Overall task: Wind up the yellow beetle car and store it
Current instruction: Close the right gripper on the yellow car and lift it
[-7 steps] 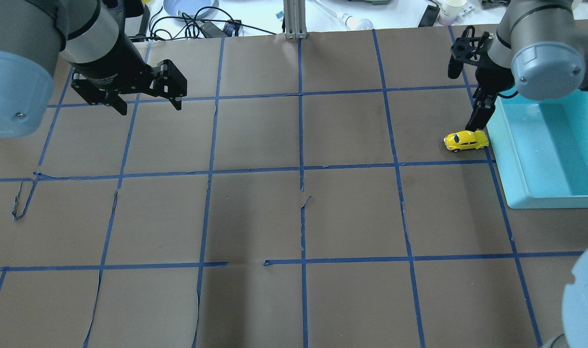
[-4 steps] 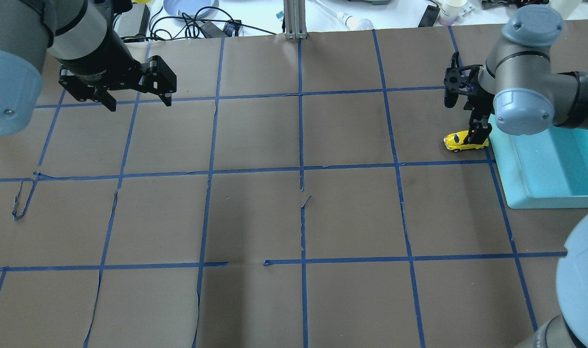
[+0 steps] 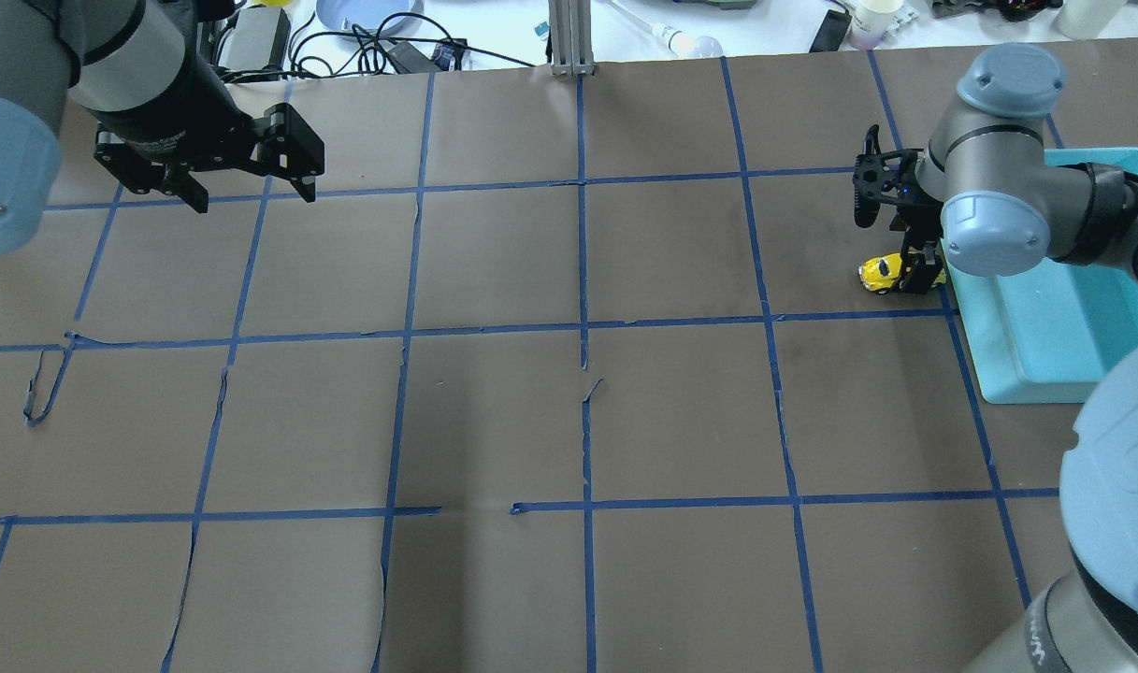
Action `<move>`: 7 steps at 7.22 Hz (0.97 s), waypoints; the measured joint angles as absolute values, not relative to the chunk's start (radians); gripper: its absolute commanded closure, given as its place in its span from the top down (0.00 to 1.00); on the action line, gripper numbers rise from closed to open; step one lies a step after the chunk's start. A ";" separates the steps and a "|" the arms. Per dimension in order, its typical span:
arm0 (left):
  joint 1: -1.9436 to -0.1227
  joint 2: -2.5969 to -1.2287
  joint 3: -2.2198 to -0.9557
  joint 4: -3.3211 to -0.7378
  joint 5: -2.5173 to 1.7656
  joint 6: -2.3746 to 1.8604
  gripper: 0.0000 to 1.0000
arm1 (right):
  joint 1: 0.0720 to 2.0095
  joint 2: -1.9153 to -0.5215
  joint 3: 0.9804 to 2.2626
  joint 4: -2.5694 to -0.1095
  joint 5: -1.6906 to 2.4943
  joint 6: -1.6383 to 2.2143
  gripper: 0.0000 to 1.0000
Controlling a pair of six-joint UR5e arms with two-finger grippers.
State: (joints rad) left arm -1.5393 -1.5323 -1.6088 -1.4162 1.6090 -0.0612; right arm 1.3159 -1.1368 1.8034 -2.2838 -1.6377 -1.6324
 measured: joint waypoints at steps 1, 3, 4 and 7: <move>-1.538 -1.531 -1.609 -1.416 1.613 -0.061 1.00 | 1.315 -1.122 1.804 -2.293 -1.639 -1.633 1.00; -1.537 -1.530 -1.609 -1.417 1.616 -0.060 1.00 | 1.315 -1.096 1.804 -2.304 -1.641 -1.632 0.37; -1.537 -1.529 -1.609 -1.417 1.616 -0.060 1.00 | 1.315 -1.086 1.804 -2.306 -1.648 -1.631 0.00; -1.537 -1.527 -1.614 -1.416 1.616 -0.060 1.00 | 1.317 -1.088 1.802 -2.295 -1.675 -1.619 0.00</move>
State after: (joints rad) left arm -1.5375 -1.5271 -1.6136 -1.4164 1.6164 -0.0598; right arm 1.3167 -1.0883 1.8019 -2.2950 -1.6753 -1.6189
